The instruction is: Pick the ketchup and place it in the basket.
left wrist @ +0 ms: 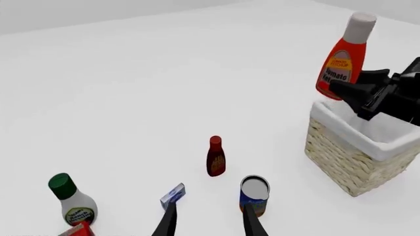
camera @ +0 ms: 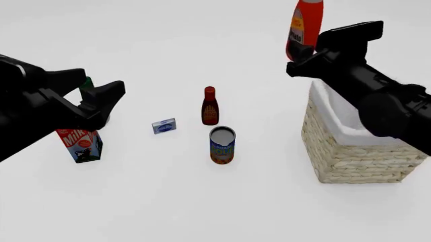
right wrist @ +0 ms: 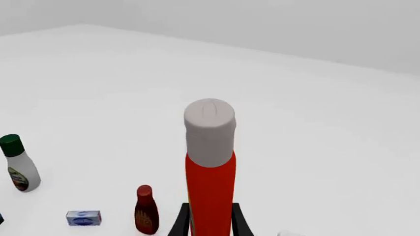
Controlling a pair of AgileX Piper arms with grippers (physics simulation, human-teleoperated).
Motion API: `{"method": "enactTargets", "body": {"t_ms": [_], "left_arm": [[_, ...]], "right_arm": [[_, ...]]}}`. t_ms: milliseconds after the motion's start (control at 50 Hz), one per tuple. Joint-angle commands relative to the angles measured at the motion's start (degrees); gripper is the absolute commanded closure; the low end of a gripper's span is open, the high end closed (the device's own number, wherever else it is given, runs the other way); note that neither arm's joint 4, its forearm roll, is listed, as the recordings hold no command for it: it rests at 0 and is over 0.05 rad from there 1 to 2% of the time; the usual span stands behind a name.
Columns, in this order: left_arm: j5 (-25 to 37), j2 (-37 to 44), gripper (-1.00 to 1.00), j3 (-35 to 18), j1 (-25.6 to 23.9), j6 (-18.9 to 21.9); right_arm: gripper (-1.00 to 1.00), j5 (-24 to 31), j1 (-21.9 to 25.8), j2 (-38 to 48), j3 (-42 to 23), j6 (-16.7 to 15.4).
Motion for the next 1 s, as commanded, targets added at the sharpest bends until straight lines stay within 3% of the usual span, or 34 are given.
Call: {"method": "enactTargets", "body": {"t_ms": [20,580,1000], "left_arm": [[-0.3,-0.1,-1.0,0.5,0.2,-0.5],[0.0,0.2,-1.0,-0.2,0.2,0.1],[0.0,0.7,-1.0,-0.8,-0.7,0.1]], "right_arm": [[1.0,4.0,-3.5,-0.8,-2.3,1.2],[1.0,15.6,-9.8,-1.9,-8.2,2.3],[1.0,19.2,-13.3,-4.0,-8.0,1.7]]}}
